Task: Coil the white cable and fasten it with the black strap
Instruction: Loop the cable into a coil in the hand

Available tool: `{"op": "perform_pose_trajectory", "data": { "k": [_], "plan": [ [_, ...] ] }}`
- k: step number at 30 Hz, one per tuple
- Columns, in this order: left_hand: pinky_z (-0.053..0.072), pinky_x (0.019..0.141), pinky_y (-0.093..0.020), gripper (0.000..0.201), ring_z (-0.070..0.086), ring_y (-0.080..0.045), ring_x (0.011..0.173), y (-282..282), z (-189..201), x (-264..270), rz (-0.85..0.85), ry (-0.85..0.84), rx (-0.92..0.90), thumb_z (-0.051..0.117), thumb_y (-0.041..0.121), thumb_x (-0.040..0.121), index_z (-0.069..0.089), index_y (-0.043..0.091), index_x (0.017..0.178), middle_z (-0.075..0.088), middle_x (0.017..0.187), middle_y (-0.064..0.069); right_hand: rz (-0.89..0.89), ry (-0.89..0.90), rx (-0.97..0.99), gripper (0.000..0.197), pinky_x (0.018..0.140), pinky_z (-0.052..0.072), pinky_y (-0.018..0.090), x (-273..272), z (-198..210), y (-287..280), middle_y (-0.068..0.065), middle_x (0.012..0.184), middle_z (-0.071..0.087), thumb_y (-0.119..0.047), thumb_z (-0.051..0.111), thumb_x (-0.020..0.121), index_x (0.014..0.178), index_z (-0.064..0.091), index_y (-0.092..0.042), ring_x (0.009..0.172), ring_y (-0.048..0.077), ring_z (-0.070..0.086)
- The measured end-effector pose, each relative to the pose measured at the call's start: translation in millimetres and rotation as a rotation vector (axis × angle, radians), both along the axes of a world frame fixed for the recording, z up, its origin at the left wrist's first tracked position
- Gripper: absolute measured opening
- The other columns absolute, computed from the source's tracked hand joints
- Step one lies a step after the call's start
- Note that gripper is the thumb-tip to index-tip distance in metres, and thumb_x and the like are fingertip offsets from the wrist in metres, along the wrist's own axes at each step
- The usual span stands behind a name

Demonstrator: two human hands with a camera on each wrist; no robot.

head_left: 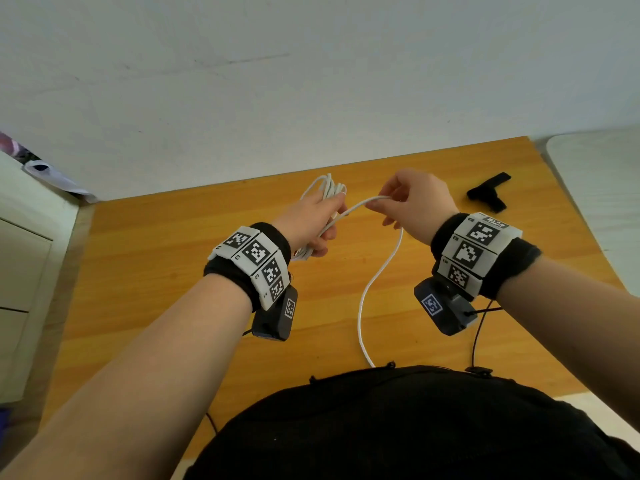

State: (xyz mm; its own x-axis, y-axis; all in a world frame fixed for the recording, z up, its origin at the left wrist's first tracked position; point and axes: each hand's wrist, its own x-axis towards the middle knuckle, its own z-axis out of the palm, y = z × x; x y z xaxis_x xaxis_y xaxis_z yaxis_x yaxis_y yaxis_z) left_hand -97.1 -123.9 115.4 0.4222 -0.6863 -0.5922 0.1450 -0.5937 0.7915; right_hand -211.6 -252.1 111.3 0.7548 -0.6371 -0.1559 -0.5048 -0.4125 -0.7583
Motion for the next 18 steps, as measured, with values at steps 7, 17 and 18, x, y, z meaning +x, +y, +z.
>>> {"op": "perform_pose_trajectory", "data": {
  "k": [7,17,18],
  "plan": [
    [0.039,0.048,-0.025,0.029,0.032,-0.006,0.035,3,0,0,-0.163,-0.071,0.026,0.059,0.047,0.085,0.05,0.02,0.092,0.039,0.057,0.003,-0.023,-0.033,-0.045,0.028,0.057,0.046,0.019,8,2,-4,0.003,0.087,0.066,-0.03,0.073,0.077,0.093,0.059,-0.013,0.076,0.018,0.065],
    [0.03,0.041,-0.019,0.025,0.023,-0.009,0.036,2,7,-5,-0.227,-0.013,-0.018,0.047,0.036,0.095,0.053,0.014,0.085,0.032,0.054,0.001,0.011,-0.023,-0.116,0.013,0.056,0.038,0.011,23,5,-11,-0.001,0.085,0.063,-0.018,0.067,0.082,0.094,0.068,-0.014,0.082,0.011,0.059],
    [0.03,0.04,-0.019,0.025,0.022,-0.009,0.037,2,9,-6,-0.226,-0.006,-0.014,0.047,0.036,0.095,0.053,0.014,0.085,0.032,0.055,0.001,0.008,-0.03,-0.094,0.012,0.057,0.039,0.011,23,4,-12,-0.002,0.086,0.063,-0.017,0.066,0.083,0.094,0.068,-0.015,0.084,0.011,0.06]
  ]
}}
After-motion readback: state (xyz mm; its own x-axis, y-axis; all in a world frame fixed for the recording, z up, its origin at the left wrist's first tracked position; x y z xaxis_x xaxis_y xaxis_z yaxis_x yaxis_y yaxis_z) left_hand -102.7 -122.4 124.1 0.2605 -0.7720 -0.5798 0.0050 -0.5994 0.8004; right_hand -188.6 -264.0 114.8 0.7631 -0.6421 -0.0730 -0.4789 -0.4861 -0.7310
